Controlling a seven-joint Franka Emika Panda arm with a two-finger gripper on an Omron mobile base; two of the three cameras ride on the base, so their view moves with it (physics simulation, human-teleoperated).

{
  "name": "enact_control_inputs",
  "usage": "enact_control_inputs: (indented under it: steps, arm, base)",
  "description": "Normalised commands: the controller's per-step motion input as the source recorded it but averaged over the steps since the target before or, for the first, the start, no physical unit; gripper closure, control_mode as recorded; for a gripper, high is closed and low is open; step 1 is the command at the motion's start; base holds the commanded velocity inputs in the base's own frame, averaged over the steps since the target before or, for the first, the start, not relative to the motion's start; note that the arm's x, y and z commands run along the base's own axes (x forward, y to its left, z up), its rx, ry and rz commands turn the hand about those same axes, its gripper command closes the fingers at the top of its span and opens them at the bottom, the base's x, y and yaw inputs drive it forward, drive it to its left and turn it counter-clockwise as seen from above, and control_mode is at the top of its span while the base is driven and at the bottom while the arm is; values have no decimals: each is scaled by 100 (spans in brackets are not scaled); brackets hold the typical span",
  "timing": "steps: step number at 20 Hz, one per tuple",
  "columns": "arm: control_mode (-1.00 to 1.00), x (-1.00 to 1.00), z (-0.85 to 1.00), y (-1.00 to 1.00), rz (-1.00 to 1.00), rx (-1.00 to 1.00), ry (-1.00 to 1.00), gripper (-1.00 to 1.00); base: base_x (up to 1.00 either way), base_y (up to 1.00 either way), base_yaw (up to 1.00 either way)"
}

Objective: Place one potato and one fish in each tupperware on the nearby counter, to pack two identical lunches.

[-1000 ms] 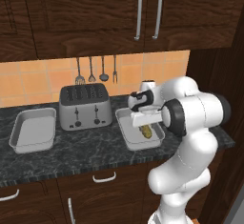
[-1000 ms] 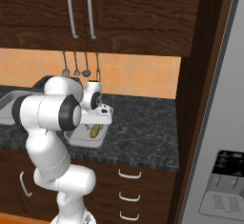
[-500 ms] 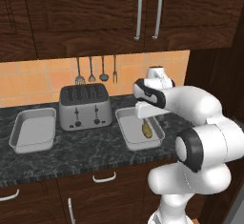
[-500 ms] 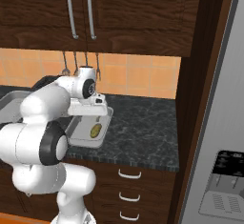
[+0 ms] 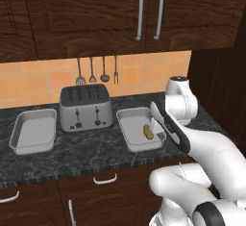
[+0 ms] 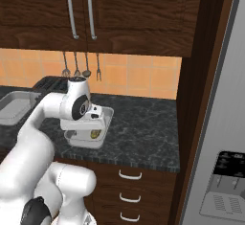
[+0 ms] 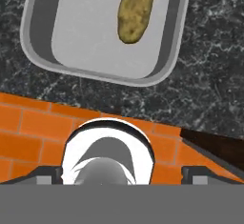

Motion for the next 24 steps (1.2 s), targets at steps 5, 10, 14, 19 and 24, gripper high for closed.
enact_control_inputs:
  steps: [5,10,14,19,24]
  arm:
    - [-100,-99,97,0,2,0,-20,-100]
    - [-100,-100,100,0,0,0,-17,-100]
    - [-100,-87,100,0,0,1,0,-100]
    - [-100,-85,31,-1,-7,6,0,-100]
    - [-100,-24,0,-6,-12,2,6,-100]
  base:
    - [0,0,0]
    - [0,0,0]
    - [0,0,0]
    - [0,0,0]
    - [0,0,0]
